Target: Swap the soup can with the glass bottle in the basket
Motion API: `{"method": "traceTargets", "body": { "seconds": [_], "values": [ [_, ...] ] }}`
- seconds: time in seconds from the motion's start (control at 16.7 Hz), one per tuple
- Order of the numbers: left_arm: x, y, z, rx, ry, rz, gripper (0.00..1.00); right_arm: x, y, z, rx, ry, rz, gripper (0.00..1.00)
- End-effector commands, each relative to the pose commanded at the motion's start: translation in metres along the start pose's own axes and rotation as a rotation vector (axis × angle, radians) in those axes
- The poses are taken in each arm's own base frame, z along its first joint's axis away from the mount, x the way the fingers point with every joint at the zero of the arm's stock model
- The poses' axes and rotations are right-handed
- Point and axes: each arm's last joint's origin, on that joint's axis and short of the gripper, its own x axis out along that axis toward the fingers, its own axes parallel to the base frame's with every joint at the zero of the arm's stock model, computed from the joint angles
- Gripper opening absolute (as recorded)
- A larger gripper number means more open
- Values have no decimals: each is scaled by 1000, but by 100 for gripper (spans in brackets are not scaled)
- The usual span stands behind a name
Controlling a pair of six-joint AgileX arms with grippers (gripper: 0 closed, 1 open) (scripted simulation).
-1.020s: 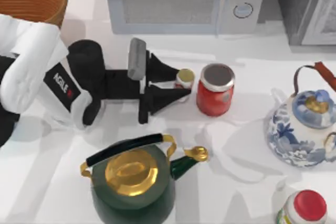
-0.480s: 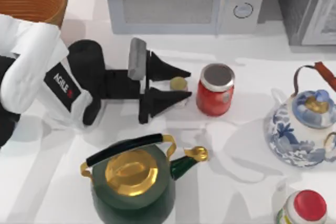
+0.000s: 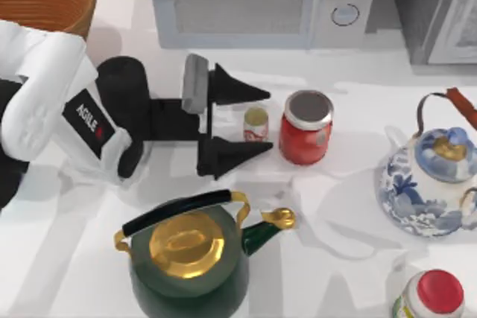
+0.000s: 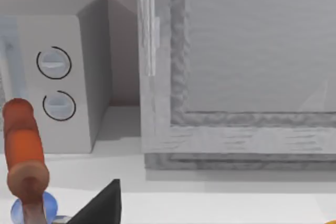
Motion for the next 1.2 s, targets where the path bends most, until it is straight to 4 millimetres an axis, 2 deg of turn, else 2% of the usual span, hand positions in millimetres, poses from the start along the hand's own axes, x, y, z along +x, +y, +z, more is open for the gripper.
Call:
{"method": "traceTargets", "body": {
  "seconds": [0.3, 0.42, 0.54, 0.72, 0.84, 0.96, 1.08, 1.2],
  "values": [
    [-2, 1, 0, 0, 0, 4, 100, 0, 0, 0, 0, 0, 0, 100],
    [-10, 0, 7, 2, 1, 45, 100, 0, 0, 0, 0, 0, 0, 100],
    [-27, -2, 23, 6, 4, 134, 100, 0, 0, 0, 0, 0, 0, 100],
    [-60, -15, 63, 14, 12, 322, 100, 0, 0, 0, 0, 0, 0, 100],
    [-83, -33, 98, 16, 18, 467, 100, 0, 0, 0, 0, 0, 0, 100],
    [-105, -61, 134, 18, 22, 620, 100, 0, 0, 0, 0, 0, 0, 100],
    [-123, -101, 168, 21, 22, 774, 100, 0, 0, 0, 0, 0, 0, 100],
    [-136, -146, 190, 22, 19, 925, 100, 0, 0, 0, 0, 0, 0, 100]
  ]
}}
